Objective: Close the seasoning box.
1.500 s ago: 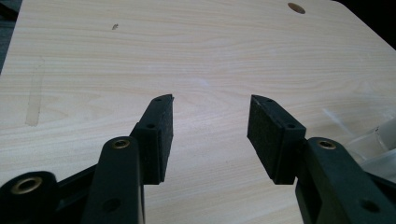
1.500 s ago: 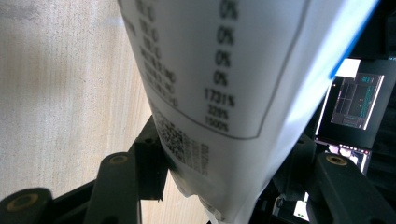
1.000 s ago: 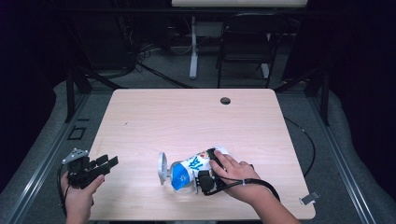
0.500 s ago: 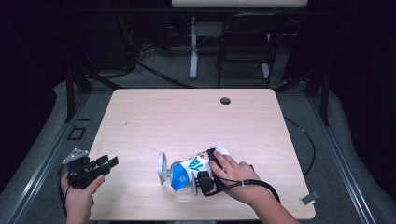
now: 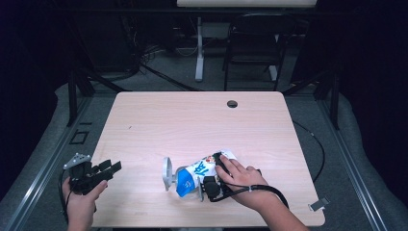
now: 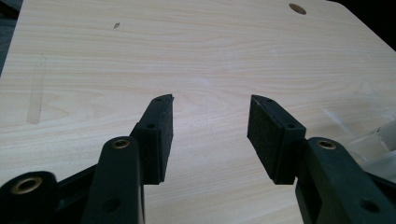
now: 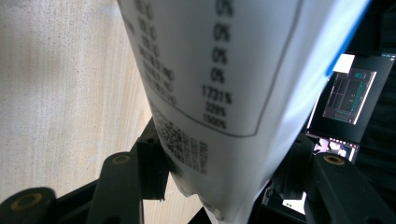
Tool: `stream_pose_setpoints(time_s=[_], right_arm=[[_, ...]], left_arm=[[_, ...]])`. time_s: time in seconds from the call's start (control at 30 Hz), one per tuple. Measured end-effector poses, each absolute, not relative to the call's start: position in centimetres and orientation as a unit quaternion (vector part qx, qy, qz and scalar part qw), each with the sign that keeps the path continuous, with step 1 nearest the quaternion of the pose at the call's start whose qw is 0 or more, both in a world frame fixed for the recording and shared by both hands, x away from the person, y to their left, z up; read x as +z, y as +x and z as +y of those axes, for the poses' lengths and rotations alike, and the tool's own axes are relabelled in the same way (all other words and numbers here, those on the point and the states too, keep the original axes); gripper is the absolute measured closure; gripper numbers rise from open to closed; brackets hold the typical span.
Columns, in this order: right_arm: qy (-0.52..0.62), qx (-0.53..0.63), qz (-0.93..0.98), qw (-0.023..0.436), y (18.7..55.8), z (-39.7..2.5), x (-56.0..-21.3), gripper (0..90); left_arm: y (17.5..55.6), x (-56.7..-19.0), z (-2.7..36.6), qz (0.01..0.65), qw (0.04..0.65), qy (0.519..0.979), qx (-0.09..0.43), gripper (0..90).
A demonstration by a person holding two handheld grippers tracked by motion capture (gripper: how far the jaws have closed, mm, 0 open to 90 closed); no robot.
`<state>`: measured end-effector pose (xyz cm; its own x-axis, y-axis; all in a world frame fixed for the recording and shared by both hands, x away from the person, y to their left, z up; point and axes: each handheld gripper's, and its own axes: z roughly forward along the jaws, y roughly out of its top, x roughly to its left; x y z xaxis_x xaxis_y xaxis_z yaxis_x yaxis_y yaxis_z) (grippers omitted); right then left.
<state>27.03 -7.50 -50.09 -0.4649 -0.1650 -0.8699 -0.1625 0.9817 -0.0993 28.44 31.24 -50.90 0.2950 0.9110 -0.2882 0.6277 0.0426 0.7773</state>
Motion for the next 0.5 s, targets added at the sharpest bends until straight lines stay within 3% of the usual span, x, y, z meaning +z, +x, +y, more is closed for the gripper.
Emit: stream_pose_setpoints(time_s=[0.5], right_arm=[[-0.097,-0.008,0.854,0.511,27.19,-7.45,-50.01,48.2]], left_arm=[[28.47,-50.91,31.31,0.571,0.437,0.677,0.158,51.4]])
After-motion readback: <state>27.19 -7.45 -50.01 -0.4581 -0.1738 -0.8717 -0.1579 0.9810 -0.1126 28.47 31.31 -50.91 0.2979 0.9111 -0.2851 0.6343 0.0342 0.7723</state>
